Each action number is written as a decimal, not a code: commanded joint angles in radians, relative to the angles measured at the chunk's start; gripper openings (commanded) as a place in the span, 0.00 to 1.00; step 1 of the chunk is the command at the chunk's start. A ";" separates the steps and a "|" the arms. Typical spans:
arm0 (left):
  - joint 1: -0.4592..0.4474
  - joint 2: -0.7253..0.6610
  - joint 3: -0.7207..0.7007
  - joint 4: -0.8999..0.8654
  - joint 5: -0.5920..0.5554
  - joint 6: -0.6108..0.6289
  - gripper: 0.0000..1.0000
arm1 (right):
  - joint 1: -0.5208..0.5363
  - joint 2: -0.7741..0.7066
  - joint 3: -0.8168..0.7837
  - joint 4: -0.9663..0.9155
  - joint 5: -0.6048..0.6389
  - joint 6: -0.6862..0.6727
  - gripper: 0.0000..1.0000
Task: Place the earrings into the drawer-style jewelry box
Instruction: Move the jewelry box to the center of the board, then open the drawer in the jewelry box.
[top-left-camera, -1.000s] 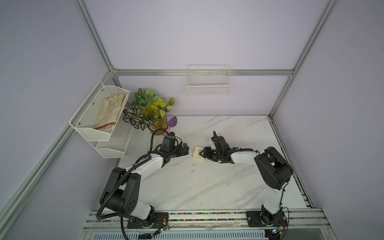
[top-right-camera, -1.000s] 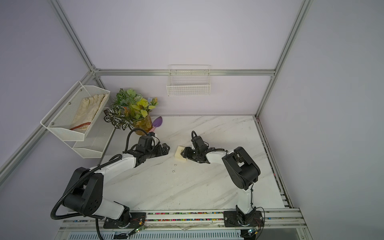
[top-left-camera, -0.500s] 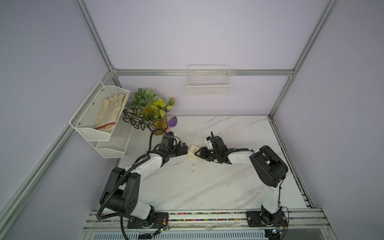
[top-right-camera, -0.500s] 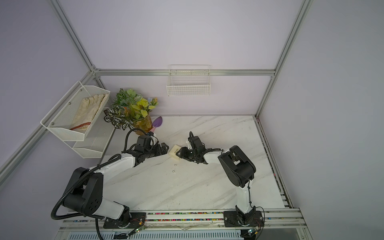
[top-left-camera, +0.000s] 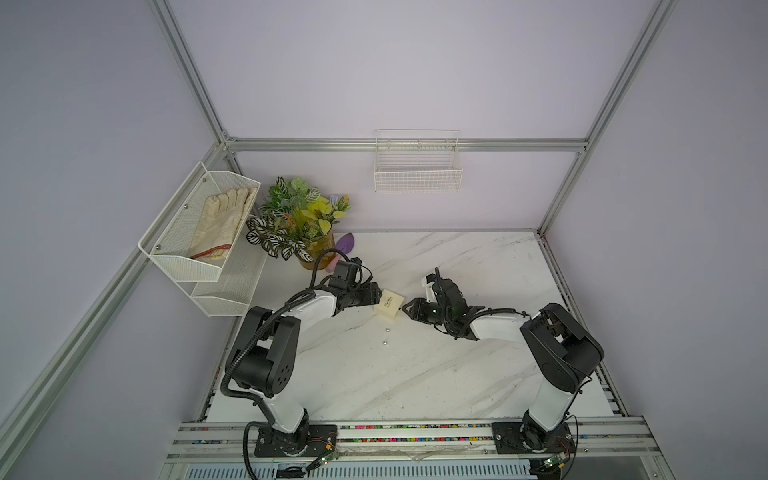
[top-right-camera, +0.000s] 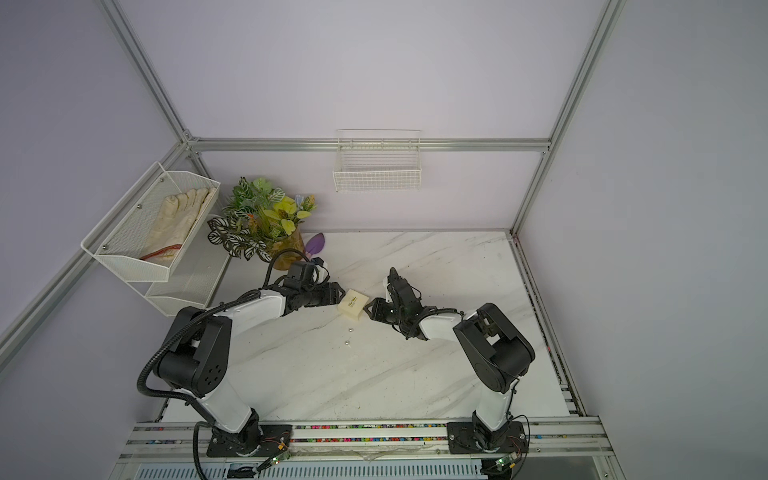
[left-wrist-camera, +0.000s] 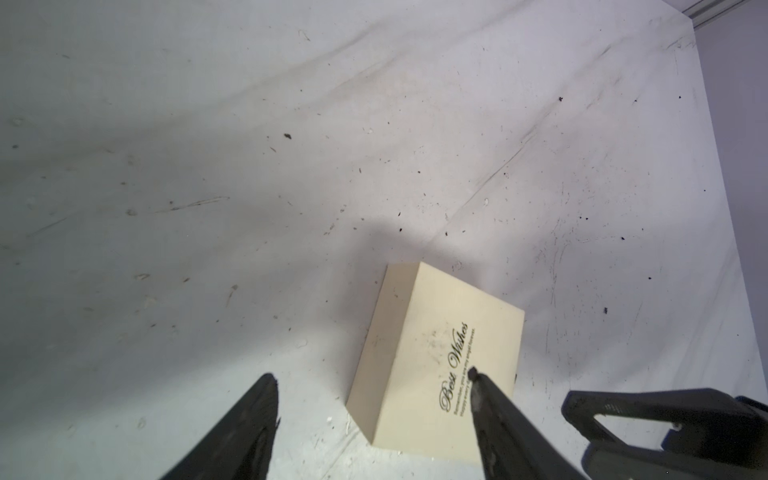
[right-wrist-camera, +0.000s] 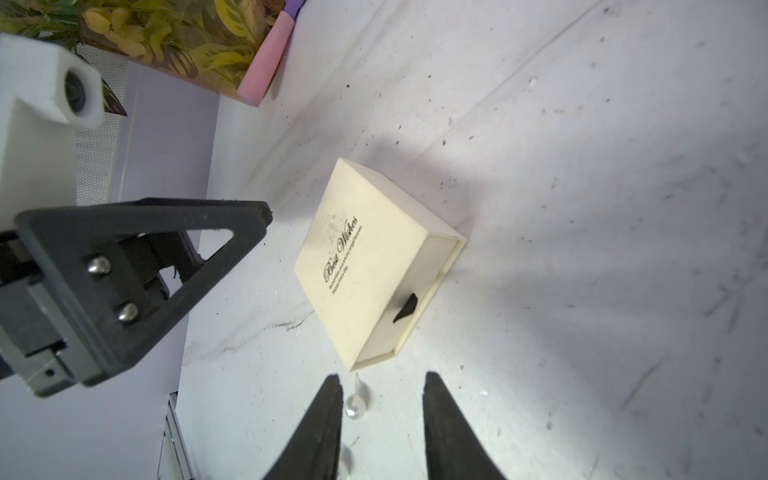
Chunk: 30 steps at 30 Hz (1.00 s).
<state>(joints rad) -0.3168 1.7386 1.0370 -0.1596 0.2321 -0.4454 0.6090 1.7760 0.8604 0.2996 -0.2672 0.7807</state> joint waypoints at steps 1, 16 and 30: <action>-0.007 0.059 0.077 -0.022 0.053 0.039 0.70 | 0.005 -0.017 -0.022 0.061 0.049 0.045 0.34; -0.006 0.139 0.108 -0.025 0.065 0.040 0.49 | 0.005 0.026 0.006 0.069 0.031 0.115 0.28; -0.008 0.146 0.087 -0.014 0.064 0.038 0.41 | 0.004 0.092 0.025 0.147 -0.010 0.212 0.24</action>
<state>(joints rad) -0.3195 1.8503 1.0981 -0.1772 0.3035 -0.4229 0.6090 1.8450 0.8639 0.3855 -0.2638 0.9470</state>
